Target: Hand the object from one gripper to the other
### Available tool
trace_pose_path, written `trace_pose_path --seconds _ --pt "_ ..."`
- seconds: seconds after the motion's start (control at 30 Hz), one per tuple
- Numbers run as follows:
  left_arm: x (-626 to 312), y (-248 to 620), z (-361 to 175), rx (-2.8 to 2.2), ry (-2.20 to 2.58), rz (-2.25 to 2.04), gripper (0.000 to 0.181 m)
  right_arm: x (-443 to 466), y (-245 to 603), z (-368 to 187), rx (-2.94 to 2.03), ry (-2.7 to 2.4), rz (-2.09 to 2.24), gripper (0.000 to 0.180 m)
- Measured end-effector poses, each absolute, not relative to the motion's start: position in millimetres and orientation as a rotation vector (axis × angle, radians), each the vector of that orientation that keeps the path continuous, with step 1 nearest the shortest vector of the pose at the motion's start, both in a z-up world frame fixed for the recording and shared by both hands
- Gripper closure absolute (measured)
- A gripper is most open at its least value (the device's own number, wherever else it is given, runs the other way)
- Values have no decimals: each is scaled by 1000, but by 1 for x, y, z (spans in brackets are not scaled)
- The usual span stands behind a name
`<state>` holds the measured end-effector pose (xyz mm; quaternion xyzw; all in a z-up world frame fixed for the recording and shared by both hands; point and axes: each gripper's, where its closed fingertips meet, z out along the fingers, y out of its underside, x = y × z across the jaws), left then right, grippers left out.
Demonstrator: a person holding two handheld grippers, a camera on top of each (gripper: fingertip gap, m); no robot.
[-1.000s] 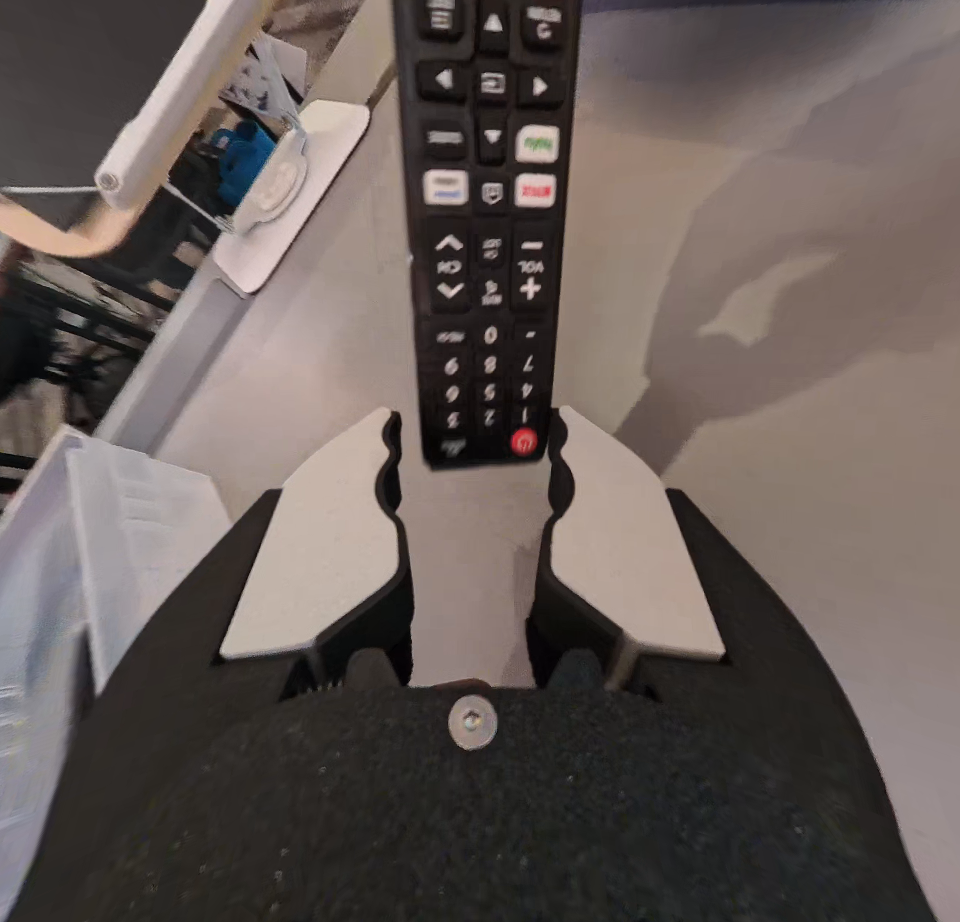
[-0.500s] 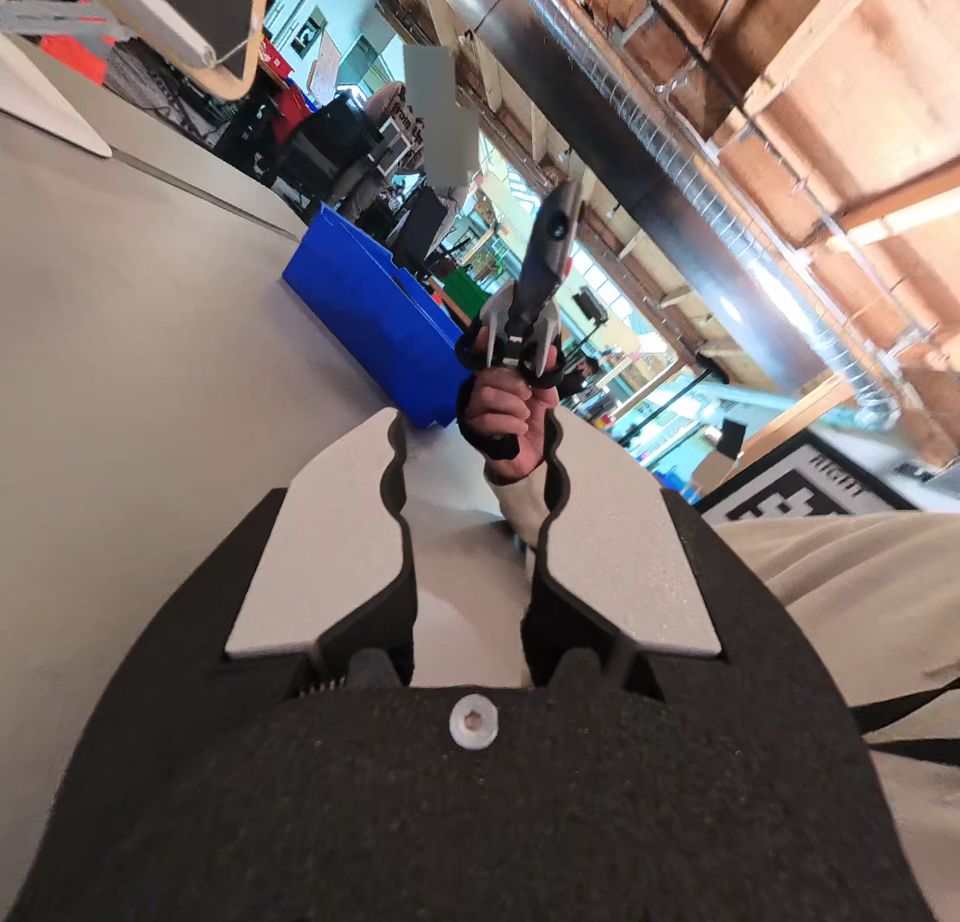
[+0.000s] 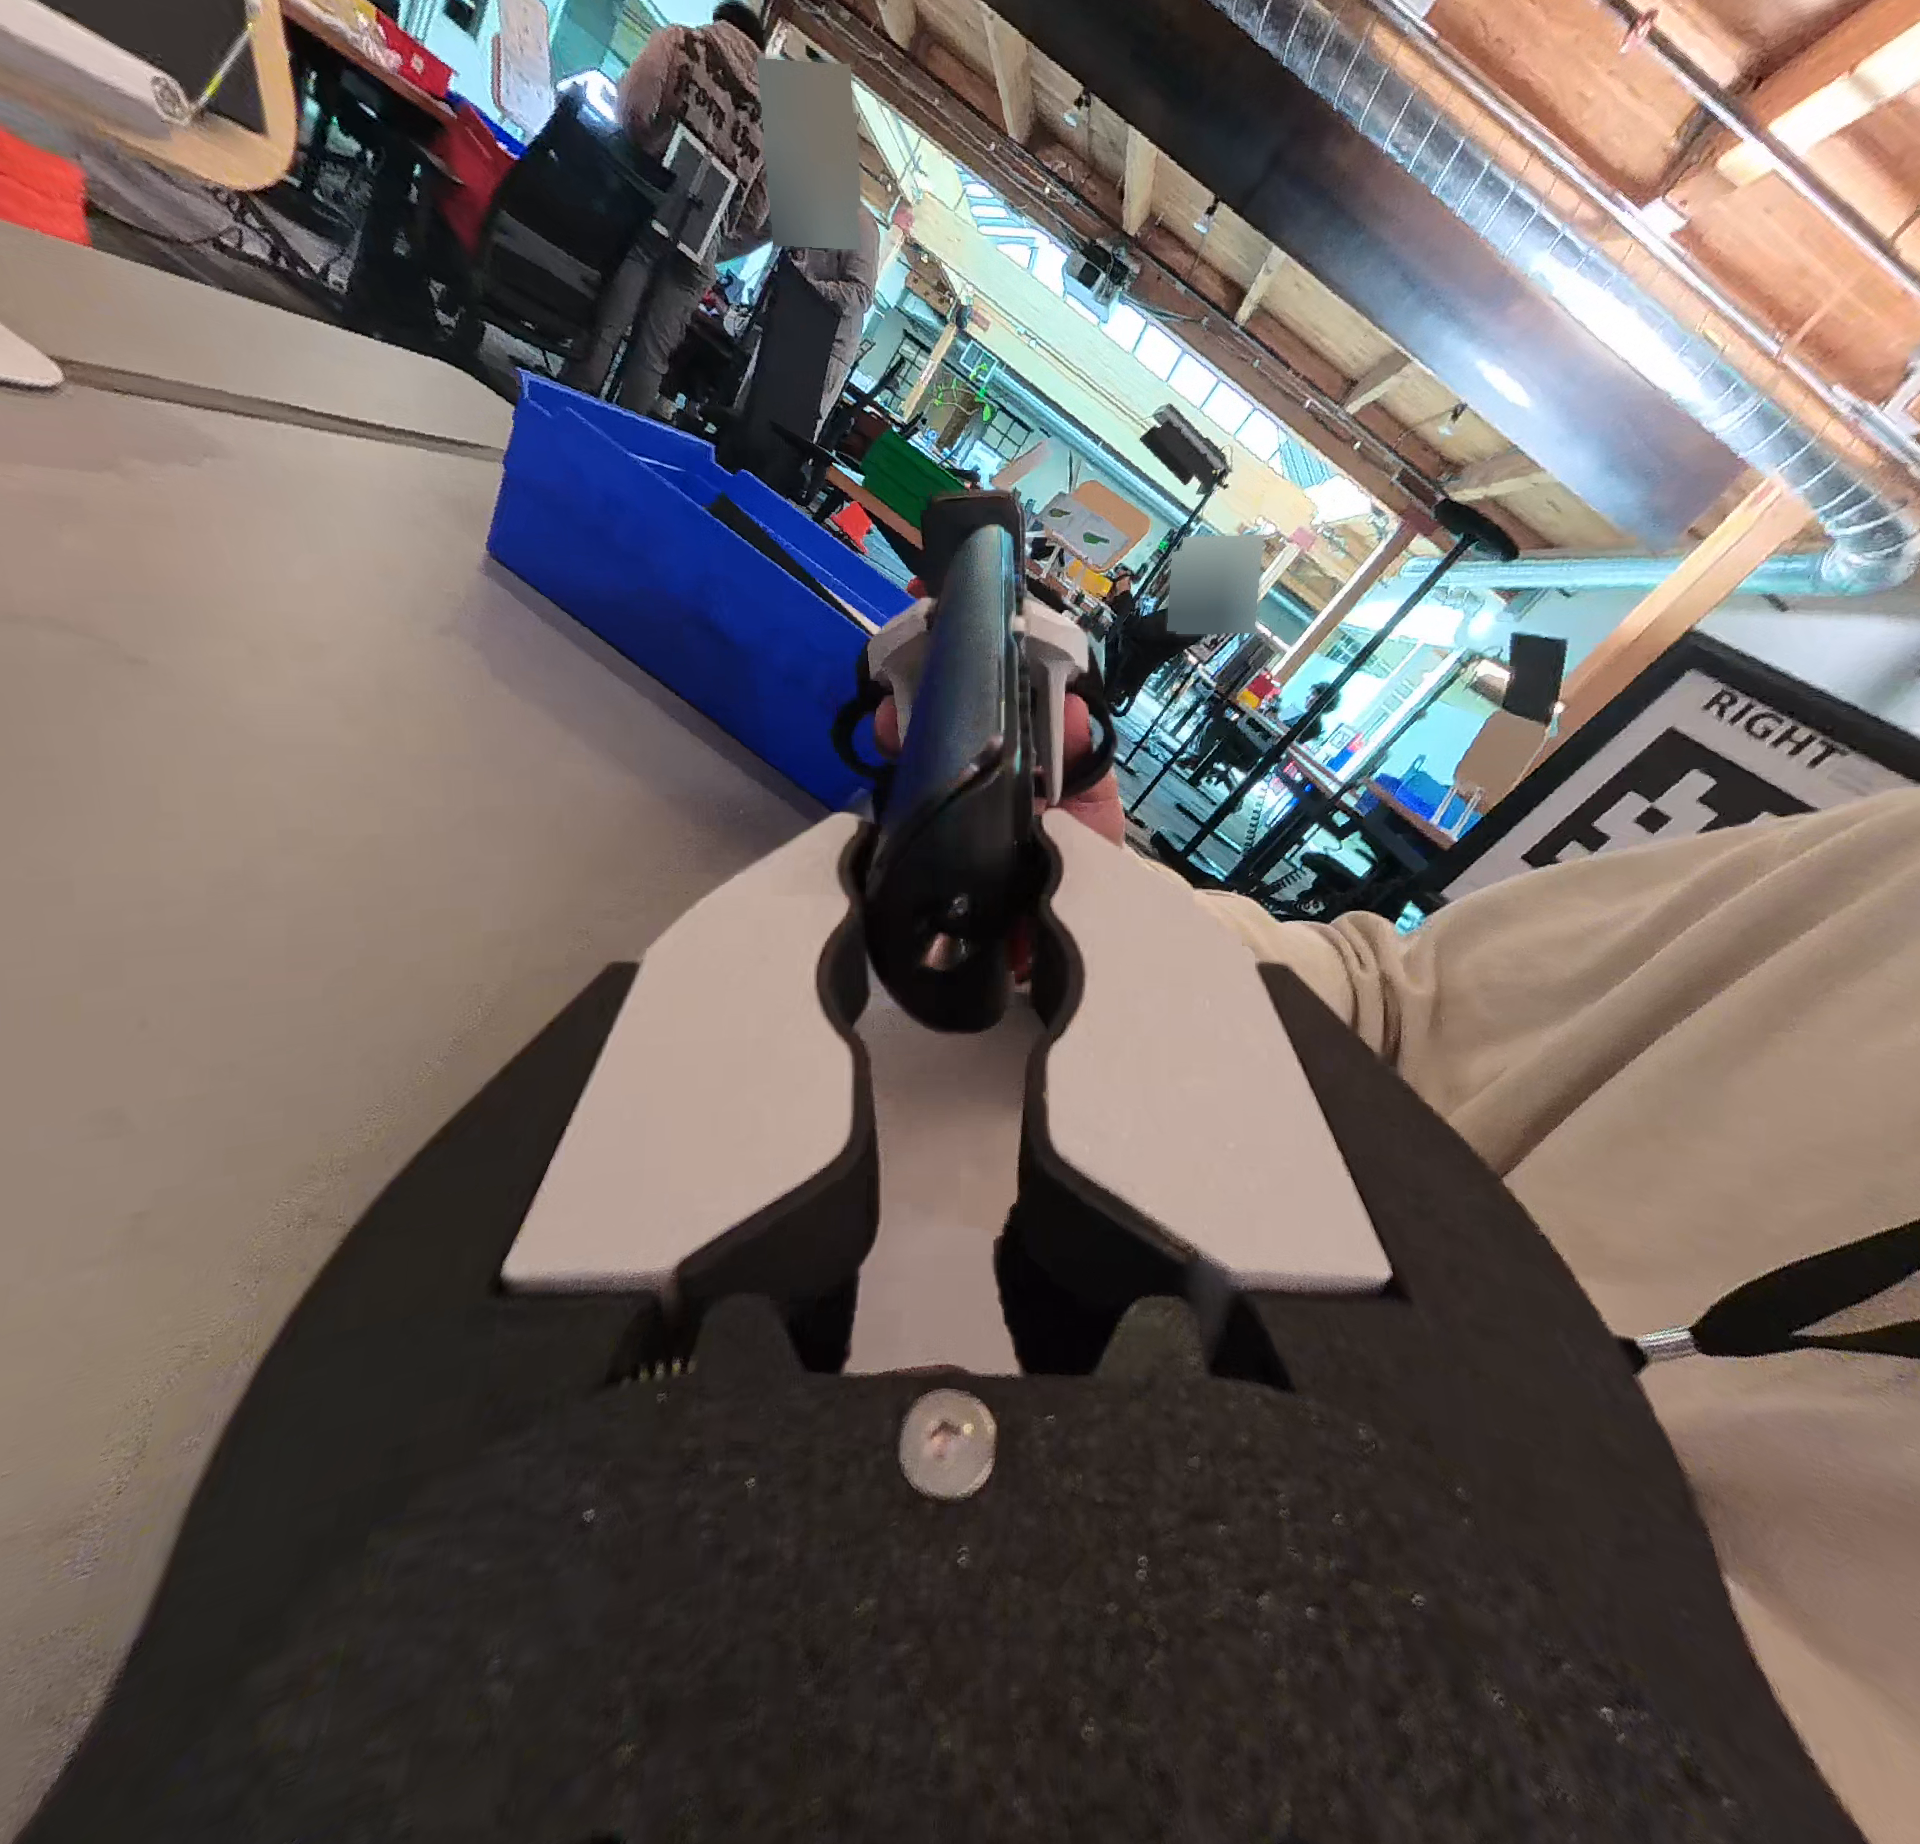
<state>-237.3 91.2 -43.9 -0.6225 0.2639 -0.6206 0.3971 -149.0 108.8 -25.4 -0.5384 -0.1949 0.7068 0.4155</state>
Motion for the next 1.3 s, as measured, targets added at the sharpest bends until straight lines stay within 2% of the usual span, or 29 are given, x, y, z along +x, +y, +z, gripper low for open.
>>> trace_pose_path --seconds 0.17,0.27,0.4,0.6,0.67,0.97,1.07,1.13,1.3 --pt "-239 90 -46 -1598 692 -1555 158 -151 111 -45 -1507 -645 1618 149" --pt "-237 91 -54 -1647 726 -1473 158 -138 120 -53 -1589 -776 1288 126" --pt "-234 98 -65 -1719 692 -1424 158 -129 124 -50 -1610 -971 767 110" --pt "-235 103 -71 -1766 626 -1431 158 -167 109 -78 -1478 -1347 6 111" --pt "-236 105 -74 -1786 611 -1425 158 -175 109 -84 -1424 -1386 -159 117" --pt "-233 104 -87 -1858 631 -1379 158 -196 112 -108 -1395 -1447 -330 113" --pt "-227 97 -88 -1866 693 -1368 158 -194 115 -107 -1366 -1441 -382 117" --pt "-222 95 -92 -1880 729 -1320 158 -192 114 -111 -1385 -1467 -379 131" --pt "-219 93 -80 -1802 743 -1334 154 -190 115 -104 -1434 -1432 -283 131"
